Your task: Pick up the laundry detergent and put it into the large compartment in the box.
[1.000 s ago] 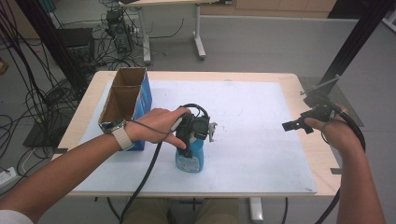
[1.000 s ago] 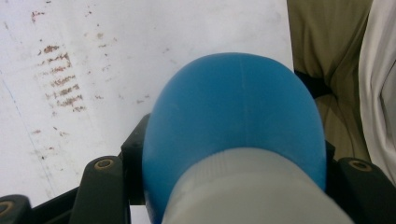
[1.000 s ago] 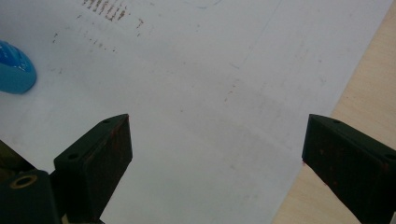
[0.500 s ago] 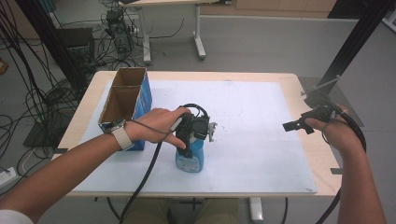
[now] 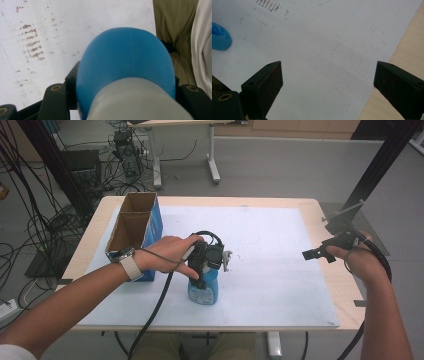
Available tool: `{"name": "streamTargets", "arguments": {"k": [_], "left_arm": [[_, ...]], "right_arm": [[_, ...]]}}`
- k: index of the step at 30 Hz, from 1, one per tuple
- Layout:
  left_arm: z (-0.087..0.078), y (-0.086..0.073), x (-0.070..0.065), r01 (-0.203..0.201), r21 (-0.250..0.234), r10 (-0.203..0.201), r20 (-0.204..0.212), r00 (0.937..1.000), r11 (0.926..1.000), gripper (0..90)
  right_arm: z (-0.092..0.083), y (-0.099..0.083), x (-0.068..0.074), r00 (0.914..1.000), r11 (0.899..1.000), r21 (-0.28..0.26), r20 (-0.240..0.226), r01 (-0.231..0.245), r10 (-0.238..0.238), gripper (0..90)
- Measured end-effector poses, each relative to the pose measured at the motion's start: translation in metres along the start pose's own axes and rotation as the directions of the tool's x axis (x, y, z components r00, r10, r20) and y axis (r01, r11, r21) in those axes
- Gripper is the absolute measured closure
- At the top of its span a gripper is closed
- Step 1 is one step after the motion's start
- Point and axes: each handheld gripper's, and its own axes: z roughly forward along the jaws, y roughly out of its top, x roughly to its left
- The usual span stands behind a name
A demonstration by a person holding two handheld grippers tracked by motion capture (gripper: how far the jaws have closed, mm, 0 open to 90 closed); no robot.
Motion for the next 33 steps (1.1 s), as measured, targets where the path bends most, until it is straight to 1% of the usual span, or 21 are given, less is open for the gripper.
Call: {"name": "streamTargets", "arguments": {"k": [33], "left_arm": [[0.0002, -0.0010, -0.0009, -0.004, -0.004, 0.004, -0.003, 1.0000, 1.0000, 39.4]], "right_arm": [[0.0012, 0.0011, 0.0009, 1.0000, 1.000, -0.001, -0.001, 0.005, -0.005, 8.5]]}}
